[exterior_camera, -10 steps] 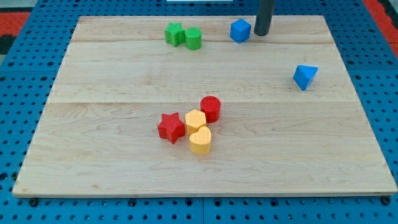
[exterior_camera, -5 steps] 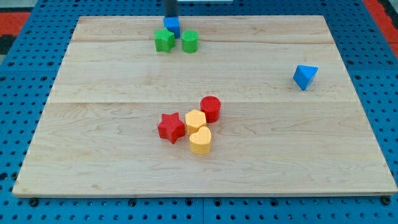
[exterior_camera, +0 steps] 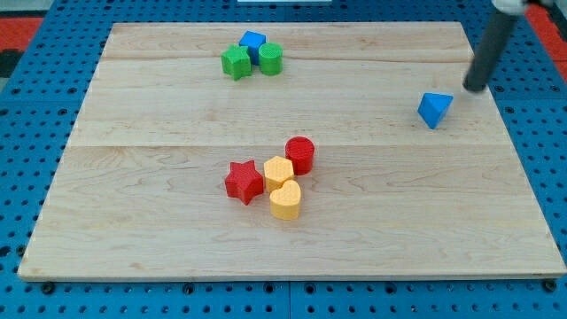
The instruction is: Push the blue blocks into the green blocks
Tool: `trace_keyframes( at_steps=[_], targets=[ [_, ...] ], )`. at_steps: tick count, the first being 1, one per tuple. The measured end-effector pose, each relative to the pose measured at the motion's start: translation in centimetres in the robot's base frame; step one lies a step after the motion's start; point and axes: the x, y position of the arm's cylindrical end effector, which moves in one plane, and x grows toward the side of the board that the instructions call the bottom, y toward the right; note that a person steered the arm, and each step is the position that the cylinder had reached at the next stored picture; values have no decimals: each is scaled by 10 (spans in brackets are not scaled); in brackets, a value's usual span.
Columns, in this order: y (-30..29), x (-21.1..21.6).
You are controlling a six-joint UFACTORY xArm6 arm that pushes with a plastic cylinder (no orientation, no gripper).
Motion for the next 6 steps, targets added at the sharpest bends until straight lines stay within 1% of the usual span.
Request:
trace_keyframes(
  at_steps=[1, 2, 3, 4, 5, 6],
  targets=[
    [-10, 31],
    [-77, -6],
    [-178, -22],
    [-226, -27],
    [-272, -56],
    [-273, -80]
  ],
)
